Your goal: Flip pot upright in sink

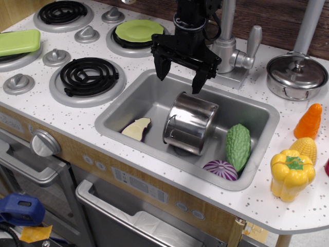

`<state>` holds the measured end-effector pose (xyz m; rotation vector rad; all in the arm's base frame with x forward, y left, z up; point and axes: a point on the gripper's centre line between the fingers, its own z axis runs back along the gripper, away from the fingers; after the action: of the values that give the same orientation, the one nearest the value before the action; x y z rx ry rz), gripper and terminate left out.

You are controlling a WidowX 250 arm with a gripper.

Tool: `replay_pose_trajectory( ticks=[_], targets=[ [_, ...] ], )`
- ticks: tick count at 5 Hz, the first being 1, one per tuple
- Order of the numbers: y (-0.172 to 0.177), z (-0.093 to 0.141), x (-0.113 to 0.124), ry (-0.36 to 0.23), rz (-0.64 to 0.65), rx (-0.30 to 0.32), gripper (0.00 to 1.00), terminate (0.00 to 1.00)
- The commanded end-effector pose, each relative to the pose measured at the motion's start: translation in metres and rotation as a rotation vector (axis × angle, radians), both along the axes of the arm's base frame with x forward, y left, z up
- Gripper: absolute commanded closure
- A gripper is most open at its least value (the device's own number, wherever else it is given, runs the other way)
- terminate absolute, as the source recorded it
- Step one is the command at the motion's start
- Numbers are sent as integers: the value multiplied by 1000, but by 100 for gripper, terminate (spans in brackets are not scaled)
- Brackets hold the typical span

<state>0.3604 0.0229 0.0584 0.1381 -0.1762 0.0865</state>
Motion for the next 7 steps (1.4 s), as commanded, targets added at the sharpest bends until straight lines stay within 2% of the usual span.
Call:
replay_pose_trajectory(
  ticks=[1,2,3,4,5,6,7],
  targets=[
    [0,0,0,0,0,0,0,0],
    [13,-3,-5,-54,17,-195,0,0],
    [21,-3,-5,-64,21,-303,0,0],
    [22,-6,-7,-100,36,-373,0,0],
    [19,-13,-5,-115,107,-539,0,0],
    [13,-18,-5,-127,143,-616,0,0],
    [4,-26,-6,-144,164,-640,0,0]
  ],
)
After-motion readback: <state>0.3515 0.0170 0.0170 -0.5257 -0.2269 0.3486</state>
